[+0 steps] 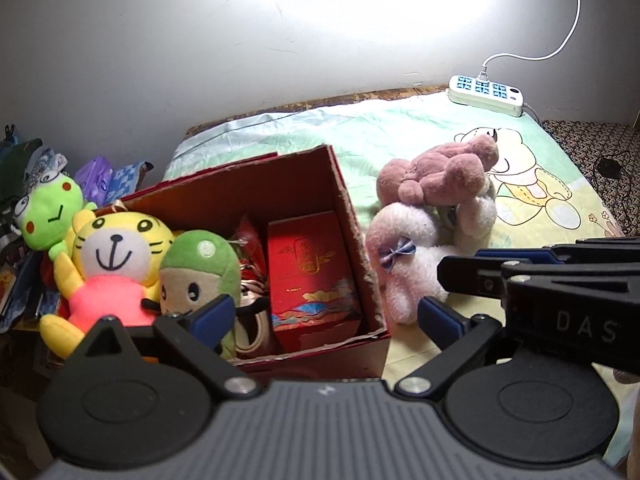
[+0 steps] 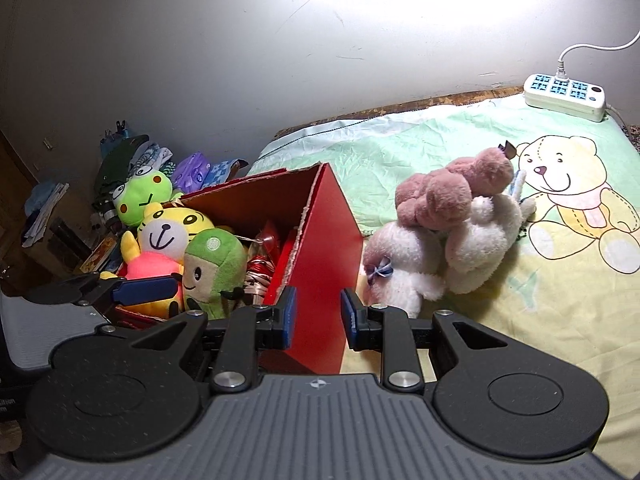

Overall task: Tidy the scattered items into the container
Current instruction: 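Move the right gripper over the white bunny with blue plaid ears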

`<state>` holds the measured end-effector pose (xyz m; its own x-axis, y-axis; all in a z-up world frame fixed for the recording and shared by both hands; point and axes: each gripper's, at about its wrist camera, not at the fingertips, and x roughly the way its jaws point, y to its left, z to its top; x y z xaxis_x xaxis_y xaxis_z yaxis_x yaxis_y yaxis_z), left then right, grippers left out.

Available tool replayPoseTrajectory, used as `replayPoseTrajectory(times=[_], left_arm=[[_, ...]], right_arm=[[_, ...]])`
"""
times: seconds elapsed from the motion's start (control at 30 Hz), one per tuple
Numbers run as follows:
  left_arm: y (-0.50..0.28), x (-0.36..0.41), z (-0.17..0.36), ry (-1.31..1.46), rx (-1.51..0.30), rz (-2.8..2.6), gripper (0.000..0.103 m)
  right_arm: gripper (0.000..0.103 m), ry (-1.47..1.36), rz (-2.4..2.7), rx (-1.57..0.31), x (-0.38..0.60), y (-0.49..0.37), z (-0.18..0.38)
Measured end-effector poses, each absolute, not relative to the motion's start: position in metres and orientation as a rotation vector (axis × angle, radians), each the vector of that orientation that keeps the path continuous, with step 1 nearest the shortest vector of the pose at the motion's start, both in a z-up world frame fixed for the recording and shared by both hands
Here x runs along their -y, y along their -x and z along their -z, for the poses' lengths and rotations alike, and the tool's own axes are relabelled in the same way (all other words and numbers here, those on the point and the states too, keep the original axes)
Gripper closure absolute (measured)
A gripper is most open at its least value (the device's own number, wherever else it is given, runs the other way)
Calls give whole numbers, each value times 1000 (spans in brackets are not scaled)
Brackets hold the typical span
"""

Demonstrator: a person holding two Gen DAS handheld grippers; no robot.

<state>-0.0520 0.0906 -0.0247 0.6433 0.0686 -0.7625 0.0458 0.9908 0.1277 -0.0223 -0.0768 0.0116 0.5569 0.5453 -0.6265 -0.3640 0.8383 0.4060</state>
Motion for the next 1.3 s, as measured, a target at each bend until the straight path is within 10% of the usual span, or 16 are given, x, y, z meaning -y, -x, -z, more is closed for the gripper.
replayPoseTrajectory(times=[1.3], left_arm=[[9,26,63,-177,-963,65,1]], right_arm=[[76,-319,-418,-888,200,-14,23]])
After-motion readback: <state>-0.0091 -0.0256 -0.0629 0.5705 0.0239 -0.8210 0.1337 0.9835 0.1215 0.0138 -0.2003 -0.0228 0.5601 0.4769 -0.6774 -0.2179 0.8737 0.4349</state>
